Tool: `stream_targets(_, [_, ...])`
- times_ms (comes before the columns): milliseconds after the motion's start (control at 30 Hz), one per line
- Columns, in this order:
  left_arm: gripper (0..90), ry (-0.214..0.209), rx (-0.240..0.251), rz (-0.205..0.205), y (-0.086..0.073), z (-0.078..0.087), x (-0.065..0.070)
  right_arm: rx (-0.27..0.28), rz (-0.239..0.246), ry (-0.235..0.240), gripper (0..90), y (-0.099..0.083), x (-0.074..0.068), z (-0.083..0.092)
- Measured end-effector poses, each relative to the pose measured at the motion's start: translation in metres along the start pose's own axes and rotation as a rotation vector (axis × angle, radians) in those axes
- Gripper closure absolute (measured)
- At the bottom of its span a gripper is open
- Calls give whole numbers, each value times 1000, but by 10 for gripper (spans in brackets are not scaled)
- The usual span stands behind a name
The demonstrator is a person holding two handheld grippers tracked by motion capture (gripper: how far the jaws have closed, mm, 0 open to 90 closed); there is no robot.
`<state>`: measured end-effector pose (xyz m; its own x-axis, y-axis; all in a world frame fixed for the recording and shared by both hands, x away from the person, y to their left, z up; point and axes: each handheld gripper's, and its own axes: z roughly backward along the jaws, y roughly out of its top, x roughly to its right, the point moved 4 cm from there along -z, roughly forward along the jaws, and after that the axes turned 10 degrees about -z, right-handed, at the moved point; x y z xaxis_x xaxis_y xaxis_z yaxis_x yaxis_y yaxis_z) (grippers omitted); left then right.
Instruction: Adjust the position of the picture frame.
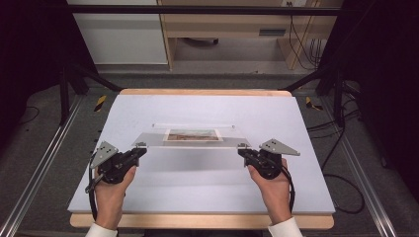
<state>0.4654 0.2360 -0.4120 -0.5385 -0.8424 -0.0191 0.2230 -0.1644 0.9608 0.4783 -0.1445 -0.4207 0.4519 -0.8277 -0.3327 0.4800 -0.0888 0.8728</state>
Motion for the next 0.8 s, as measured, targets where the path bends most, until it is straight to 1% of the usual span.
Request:
stream_targets(200, [828, -2, 3, 4, 2, -2, 3, 1, -7, -3, 821, 1, 2, 2])
stream_targets(433, [826, -10, 5, -9, 7, -10, 9, 5, -7, -17, 819, 3, 9, 6])
stream_targets(467, [826, -13, 3, -14, 8, -13, 10, 6, -8, -20, 819, 4, 11, 7])
stream_targets(500, [823, -19, 1, -21, 9, -18, 13, 4, -7, -29, 819, 5, 17, 9])
stream_targets(600, [820, -28, -4, -31, 10, -25, 17, 4, -10, -39, 819, 7, 23, 10])
stream_targets(633, [819, -28, -4, -31, 10, -25, 17, 4, -10, -39, 819, 7, 23, 10])
stream_targets(700, [819, -36, -4, -34, 12, -32, 21, 3, -15, -54, 819, 8, 32, 13])
stream_targets(800, [819, -41, 0, -35, 14, -39, 24, 7, -21, -61, 820, 9, 37, 14])
